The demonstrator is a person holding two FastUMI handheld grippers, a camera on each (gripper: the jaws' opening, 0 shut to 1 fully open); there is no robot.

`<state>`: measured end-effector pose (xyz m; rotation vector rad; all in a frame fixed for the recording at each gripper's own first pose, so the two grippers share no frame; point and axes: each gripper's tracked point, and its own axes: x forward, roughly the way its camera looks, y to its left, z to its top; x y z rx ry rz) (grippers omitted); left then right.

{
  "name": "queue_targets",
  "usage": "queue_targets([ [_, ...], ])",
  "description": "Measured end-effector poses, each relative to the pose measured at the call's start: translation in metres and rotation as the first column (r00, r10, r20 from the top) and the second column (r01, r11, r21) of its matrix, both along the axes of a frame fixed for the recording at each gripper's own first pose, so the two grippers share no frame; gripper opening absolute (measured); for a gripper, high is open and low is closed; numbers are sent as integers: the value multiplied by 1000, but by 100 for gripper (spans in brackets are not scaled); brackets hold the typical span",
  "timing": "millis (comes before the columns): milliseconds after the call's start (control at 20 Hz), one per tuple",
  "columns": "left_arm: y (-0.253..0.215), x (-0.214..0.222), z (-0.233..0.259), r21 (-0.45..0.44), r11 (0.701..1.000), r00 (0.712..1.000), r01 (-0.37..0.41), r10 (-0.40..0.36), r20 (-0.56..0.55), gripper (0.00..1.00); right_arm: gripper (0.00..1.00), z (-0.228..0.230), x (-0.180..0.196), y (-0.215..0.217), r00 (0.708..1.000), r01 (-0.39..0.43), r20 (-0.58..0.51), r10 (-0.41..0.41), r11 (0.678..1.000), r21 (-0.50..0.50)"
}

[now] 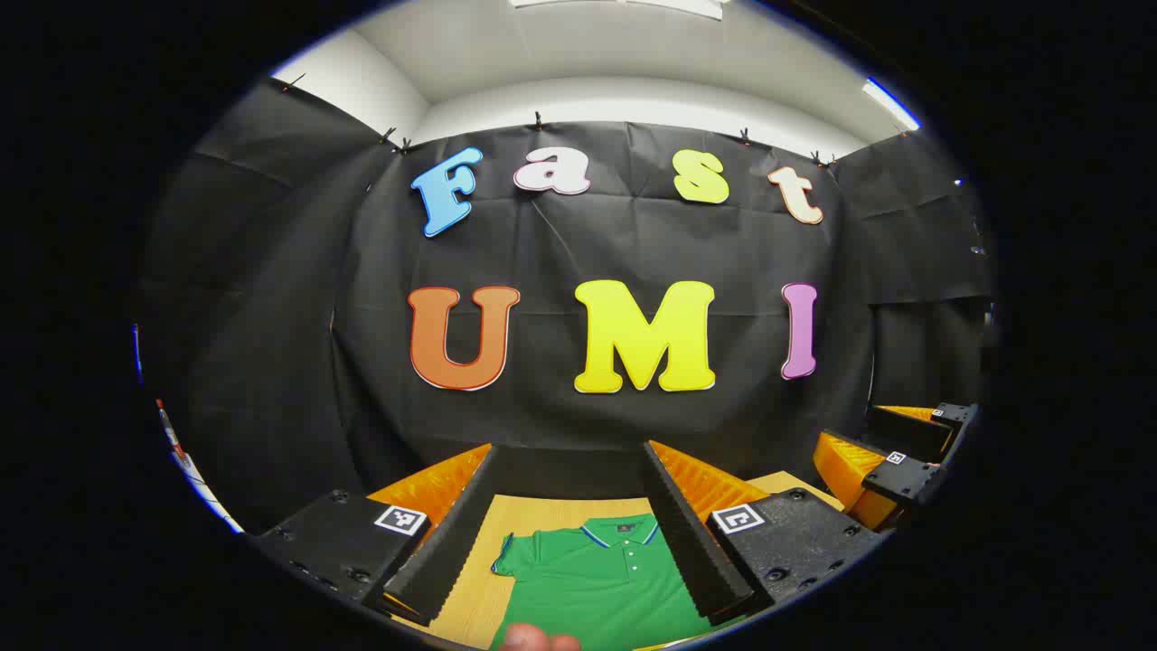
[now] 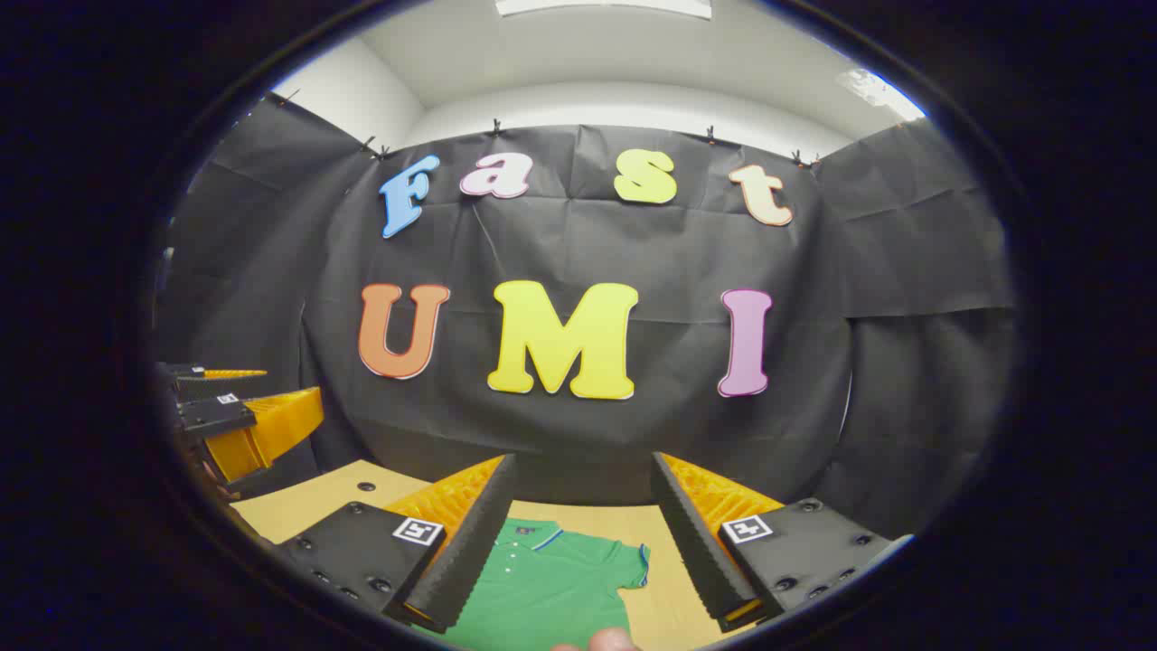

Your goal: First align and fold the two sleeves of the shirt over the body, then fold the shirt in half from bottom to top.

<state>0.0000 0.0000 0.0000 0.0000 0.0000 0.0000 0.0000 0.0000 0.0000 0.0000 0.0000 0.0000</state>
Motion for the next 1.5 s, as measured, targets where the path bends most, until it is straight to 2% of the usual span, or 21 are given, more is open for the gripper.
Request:
queue_targets([
  [150,1,2,1,3,1000,1000,-8,8,3,99,93,-1,8,5,1000,-14,-3,14,1000,0],
  [200,1,3,2,5,1000,1000,-9,9,2,99,96,0,9,6,1000,-20,-2,20,1000,-3],
  [350,-1,5,4,11,1000,1000,-8,8,0,99,96,4,12,5,1000,-21,4,21,1000,7],
  [400,-1,4,2,12,1000,1000,-9,9,-2,99,93,3,13,5,1000,-24,5,24,1000,9],
  [500,1,1,0,16,1000,1000,-17,17,-5,99,96,3,15,1,1000,-17,1,17,1000,3],
  [600,3,0,-3,20,1000,1000,-24,24,-15,99,93,0,15,-3,1000,-9,-4,9,1000,9],
  [650,3,-2,-3,20,999,1000,-26,26,-15,99,96,-1,14,-5,1000,-7,-5,7,1000,13],
  [750,5,-3,-1,20,999,999,-35,35,-13,99,93,-1,15,-5,1000,-11,-6,12,1000,10],
  [850,4,-4,-1,24,999,999,-36,36,-13,99,96,-2,16,-4,1000,-16,-9,16,1000,10],
  [950,7,-5,0,33,998,999,-45,45,-9,98,93,-3,16,0,999,-29,-13,30,1000,11],
  [1200,9,-11,3,40,997,998,-66,66,-3,99,95,-8,15,11,996,-86,-26,86,996,1],
  [1250,10,-11,5,43,997,998,-70,70,4,99,93,-9,14,12,995,-92,-33,92,996,1],
  [1500,8,-4,-1,36,997,997,-75,76,-22,99,93,-16,16,1,993,-110,-53,110,994,-2],
])
